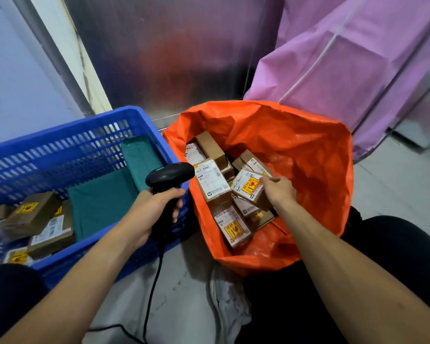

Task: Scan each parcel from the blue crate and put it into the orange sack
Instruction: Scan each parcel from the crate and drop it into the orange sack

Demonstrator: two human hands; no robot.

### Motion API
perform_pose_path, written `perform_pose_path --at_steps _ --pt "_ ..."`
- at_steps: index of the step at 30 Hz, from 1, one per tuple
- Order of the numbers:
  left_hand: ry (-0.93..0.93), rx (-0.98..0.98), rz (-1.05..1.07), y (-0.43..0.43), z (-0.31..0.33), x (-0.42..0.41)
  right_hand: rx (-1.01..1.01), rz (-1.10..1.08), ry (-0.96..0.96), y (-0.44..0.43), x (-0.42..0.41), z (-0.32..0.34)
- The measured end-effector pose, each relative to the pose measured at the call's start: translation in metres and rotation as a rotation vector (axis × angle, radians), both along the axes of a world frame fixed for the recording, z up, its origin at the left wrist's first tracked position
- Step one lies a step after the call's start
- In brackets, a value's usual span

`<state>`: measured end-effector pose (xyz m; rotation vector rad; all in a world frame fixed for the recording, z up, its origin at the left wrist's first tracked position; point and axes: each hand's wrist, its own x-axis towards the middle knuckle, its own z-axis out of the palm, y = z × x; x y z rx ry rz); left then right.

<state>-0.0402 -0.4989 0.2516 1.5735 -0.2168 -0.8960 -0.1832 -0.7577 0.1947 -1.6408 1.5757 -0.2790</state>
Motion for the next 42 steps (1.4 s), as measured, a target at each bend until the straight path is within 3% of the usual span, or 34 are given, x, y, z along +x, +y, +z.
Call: perform_pose_path --at_steps 5,10,15,21,29,38,42 --pt "0.0 0.013 -0.025 -0.002 -0.002 -0.003 -0.171 0.021 0.139 0.008 -0.003 0.006" --pt "0.013 0.011 -0.026 0.0 -0.003 -0.004 -0.175 0.079 0.205 0.009 -0.009 0.003" --pt "0.011 0.017 -0.065 0.002 -0.001 -0.007 0.043 0.269 0.212 0.009 -0.015 -0.013" --pt "0.001 0.056 -0.083 0.007 -0.001 -0.009 0.401 0.287 0.11 0.025 -0.021 -0.018" --pt "0.004 0.08 -0.118 0.007 0.002 -0.015 0.462 0.398 0.163 0.045 -0.023 -0.041" --pt "-0.002 0.075 -0.107 0.013 0.011 -0.011 0.384 0.46 0.314 0.061 -0.018 -0.048" --pt "-0.014 0.023 -0.064 0.022 0.022 -0.004 -0.005 0.573 0.514 0.061 -0.007 -0.017"
